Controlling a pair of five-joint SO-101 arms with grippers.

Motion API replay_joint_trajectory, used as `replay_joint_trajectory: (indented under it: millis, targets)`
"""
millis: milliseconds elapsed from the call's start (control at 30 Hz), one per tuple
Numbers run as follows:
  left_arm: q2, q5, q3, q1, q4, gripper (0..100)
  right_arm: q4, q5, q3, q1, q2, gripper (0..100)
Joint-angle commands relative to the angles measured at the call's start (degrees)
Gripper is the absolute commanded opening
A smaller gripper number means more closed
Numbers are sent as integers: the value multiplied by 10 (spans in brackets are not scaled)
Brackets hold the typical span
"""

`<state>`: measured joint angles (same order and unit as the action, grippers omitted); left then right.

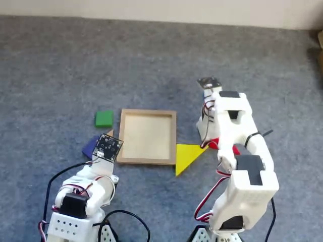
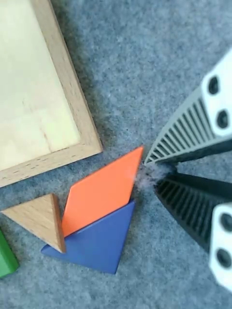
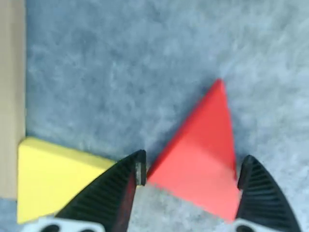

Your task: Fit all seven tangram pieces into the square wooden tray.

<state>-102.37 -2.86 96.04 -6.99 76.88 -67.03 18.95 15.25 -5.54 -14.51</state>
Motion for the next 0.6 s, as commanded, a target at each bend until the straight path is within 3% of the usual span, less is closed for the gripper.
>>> replay_joint_trajectory:
  millis: [0,267,567]
  targets:
    - [-21,3,12,3,4,12,-25,32,-30,-15,1,301]
    - [-21,3,12,3,4,12,-18,87,9,-13,0,303]
    - [-21,3,12,3,4,12,45,90,46,14,0,300]
